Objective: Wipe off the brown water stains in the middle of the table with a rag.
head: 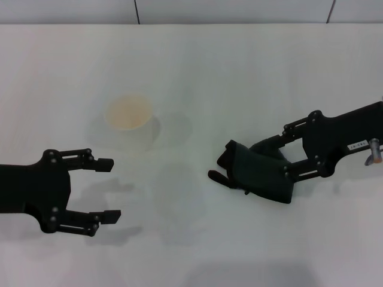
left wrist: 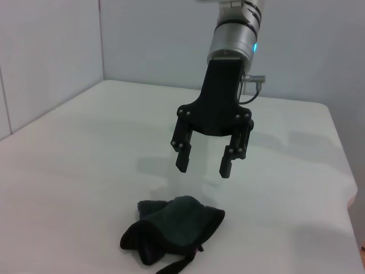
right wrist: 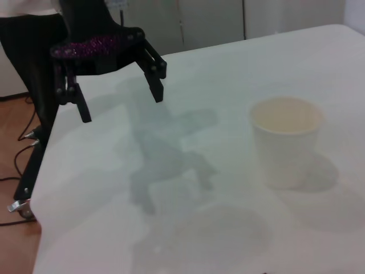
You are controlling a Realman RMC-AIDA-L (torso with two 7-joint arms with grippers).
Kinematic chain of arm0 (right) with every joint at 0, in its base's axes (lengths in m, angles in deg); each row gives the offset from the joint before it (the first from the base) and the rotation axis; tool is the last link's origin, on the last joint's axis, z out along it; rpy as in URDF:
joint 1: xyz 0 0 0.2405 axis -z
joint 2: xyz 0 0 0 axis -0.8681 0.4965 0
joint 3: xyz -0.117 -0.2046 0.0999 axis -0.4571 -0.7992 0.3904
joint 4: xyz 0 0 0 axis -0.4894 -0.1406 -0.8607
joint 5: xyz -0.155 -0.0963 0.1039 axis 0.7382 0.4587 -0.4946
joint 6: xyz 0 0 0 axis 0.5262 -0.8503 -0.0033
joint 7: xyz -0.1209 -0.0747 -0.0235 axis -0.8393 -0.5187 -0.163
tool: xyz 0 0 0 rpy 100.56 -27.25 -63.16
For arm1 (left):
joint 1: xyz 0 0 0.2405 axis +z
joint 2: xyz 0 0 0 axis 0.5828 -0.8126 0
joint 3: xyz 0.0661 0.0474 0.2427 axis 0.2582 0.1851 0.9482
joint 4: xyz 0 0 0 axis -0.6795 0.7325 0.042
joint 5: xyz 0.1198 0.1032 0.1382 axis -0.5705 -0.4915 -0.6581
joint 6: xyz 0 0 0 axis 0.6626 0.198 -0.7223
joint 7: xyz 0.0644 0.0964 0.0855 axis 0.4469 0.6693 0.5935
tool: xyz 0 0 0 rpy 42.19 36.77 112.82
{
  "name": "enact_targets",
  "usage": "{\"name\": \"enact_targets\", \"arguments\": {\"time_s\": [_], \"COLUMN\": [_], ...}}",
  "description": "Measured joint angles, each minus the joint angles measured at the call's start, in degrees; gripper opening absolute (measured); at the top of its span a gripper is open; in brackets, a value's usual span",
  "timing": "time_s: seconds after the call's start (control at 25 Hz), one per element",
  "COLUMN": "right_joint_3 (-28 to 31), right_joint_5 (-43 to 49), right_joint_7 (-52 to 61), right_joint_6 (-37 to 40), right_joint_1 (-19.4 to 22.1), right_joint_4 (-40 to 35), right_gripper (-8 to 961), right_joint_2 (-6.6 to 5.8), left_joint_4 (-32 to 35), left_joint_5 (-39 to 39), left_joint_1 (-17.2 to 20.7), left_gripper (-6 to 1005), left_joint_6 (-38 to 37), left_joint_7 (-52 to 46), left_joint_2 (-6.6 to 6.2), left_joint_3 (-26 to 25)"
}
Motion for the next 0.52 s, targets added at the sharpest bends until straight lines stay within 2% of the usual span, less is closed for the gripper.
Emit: {"name": "enact_targets", "arguments": {"time_s": [0.52], "right_joint_3": [0.4], "right_joint_5": [0.0], "right_joint_7": [0.0], "right_joint_6": [0.6], "right_joint_1": [-0.3], "right_joint_4": [0.4], "right_gripper": [586], "right_joint_2": [0.0], "left_joint_4": [0.2], "left_joint_5": [-0.2], "left_joint_1": [-0.2], "left_gripper": [879], "left_joint_6": [0.1], "left_joint_7": [-0.1], "left_joint_2": [0.2], "left_joint_3": [-0.1]}}
